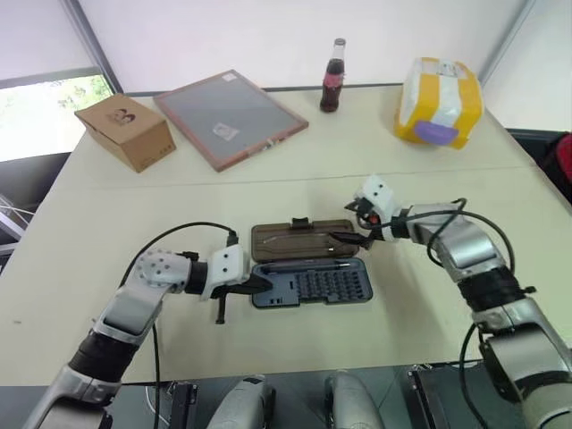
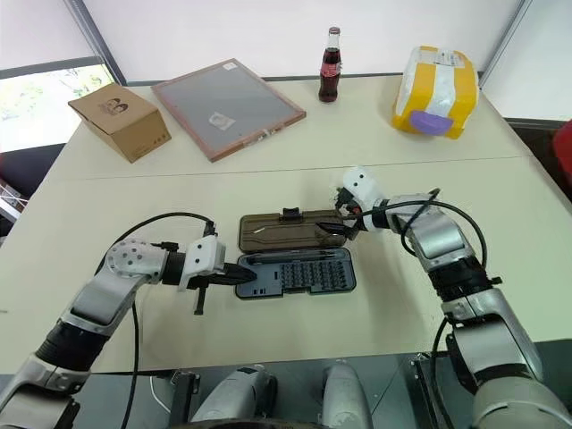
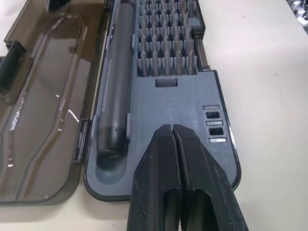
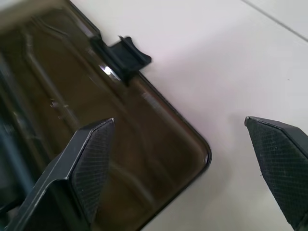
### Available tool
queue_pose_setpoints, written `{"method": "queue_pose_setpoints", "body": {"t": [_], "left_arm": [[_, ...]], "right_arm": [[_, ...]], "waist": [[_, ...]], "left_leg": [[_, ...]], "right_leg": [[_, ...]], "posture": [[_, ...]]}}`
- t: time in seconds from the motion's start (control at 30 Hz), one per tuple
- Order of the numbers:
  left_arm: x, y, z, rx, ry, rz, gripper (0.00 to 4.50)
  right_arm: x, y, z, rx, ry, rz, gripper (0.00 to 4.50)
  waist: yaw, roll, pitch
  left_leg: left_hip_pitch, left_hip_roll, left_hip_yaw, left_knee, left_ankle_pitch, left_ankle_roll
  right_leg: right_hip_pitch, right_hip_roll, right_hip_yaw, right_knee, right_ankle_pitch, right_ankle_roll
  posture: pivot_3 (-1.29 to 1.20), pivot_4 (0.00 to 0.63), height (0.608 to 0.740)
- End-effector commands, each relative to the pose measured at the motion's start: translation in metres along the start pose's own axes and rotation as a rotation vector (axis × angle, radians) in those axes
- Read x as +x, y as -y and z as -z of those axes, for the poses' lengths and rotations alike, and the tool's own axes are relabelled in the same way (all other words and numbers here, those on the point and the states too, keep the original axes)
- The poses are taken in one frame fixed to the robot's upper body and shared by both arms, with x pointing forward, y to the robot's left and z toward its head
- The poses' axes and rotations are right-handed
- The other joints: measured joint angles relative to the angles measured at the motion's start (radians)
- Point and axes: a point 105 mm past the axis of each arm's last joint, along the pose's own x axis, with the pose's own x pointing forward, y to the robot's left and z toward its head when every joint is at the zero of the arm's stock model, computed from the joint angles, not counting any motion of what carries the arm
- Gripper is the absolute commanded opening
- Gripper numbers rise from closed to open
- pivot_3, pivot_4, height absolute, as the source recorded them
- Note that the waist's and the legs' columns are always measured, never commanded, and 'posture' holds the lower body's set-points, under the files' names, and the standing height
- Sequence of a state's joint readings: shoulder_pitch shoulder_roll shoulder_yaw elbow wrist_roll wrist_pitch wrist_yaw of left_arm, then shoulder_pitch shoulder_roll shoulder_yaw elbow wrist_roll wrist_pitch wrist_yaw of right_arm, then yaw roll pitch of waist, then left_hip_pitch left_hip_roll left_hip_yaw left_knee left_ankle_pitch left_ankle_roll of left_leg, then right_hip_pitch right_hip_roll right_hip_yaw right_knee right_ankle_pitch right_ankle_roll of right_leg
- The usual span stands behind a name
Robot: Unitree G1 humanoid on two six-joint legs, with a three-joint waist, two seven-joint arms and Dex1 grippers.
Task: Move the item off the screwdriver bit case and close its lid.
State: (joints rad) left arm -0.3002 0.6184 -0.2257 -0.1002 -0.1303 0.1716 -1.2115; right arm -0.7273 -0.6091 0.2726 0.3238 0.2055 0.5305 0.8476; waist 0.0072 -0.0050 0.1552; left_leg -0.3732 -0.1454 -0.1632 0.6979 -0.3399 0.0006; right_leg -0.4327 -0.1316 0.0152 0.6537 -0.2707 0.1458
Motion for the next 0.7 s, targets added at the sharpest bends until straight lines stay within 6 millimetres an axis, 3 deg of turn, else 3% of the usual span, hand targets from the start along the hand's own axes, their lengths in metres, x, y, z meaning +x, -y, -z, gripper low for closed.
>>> {"method": "queue_pose_setpoints", "body": {"t": [0.03, 0.1, 0.17, 0.23, 0.43, 0.57, 0.7], "left_arm": [[0.004, 0.008, 0.023, -0.098, -0.075, 0.002, 0.03], [0.006, 0.007, 0.023, -0.109, -0.071, -0.009, 0.03], [0.006, 0.008, 0.024, -0.115, -0.075, -0.010, 0.00], [0.006, 0.010, 0.026, -0.127, -0.082, -0.011, 0.00], [0.008, 0.012, 0.029, -0.212, -0.064, -0.045, 0.00], [0.008, 0.012, 0.032, -0.248, -0.068, -0.064, 0.00], [0.008, 0.014, 0.034, -0.260, -0.072, -0.061, 0.00]], "right_arm": [[0.009, 0.014, -0.002, 0.008, -0.030, 0.044, 4.50], [0.014, 0.014, 0.002, 0.005, -0.058, 0.027, 4.50], [0.018, 0.011, 0.009, -0.011, -0.093, -0.003, 3.97], [0.022, 0.007, 0.018, -0.031, -0.132, -0.039, 3.22], [0.029, -0.007, 0.048, -0.228, -0.248, -0.128, 0.34], [0.031, -0.009, 0.053, -0.329, -0.256, -0.142, 0.13], [0.028, -0.001, 0.037, -0.376, -0.179, -0.089, 0.13]], "waist": [[-0.001, 0.001, 0.000], [-0.002, 0.003, -0.002], [-0.003, 0.004, -0.004], [-0.006, 0.004, -0.008], [-0.008, 0.001, -0.029], [-0.007, -0.001, -0.040], [-0.010, 0.001, -0.043]], "left_leg": [[0.000, 0.000, 0.000, 0.000, 0.000, 0.000], [0.000, 0.000, 0.000, 0.000, 0.000, 0.000], [0.000, 0.000, -0.001, 0.000, 0.000, 0.000], [0.001, 0.000, -0.001, 0.000, 0.000, 0.000], [0.010, 0.000, -0.001, -0.003, 0.000, 0.000], [0.036, 0.002, -0.002, -0.015, -0.001, 0.000], [0.036, 0.003, -0.002, -0.015, -0.001, 0.001]], "right_leg": [[0.001, 0.000, 0.000, 0.000, 0.000, 0.000], [0.000, 0.000, 0.000, 0.000, 0.000, 0.000], [0.001, 0.000, 0.000, 0.000, 0.000, 0.000], [0.001, 0.000, 0.000, 0.000, 0.000, 0.000], [0.009, 0.003, 0.000, -0.001, 0.000, 0.000], [0.029, 0.005, 0.001, -0.010, 0.000, -0.001], [0.030, 0.007, 0.004, -0.013, -0.001, -0.001]], "posture": [[0.00, 0.150, 0.740], [0.00, 0.150, 0.740], [0.00, 0.150, 0.740], [0.00, 0.150, 0.740], [0.00, 0.150, 0.740], [0.00, 0.150, 0.740], [0.00, 0.150, 0.740]]}}
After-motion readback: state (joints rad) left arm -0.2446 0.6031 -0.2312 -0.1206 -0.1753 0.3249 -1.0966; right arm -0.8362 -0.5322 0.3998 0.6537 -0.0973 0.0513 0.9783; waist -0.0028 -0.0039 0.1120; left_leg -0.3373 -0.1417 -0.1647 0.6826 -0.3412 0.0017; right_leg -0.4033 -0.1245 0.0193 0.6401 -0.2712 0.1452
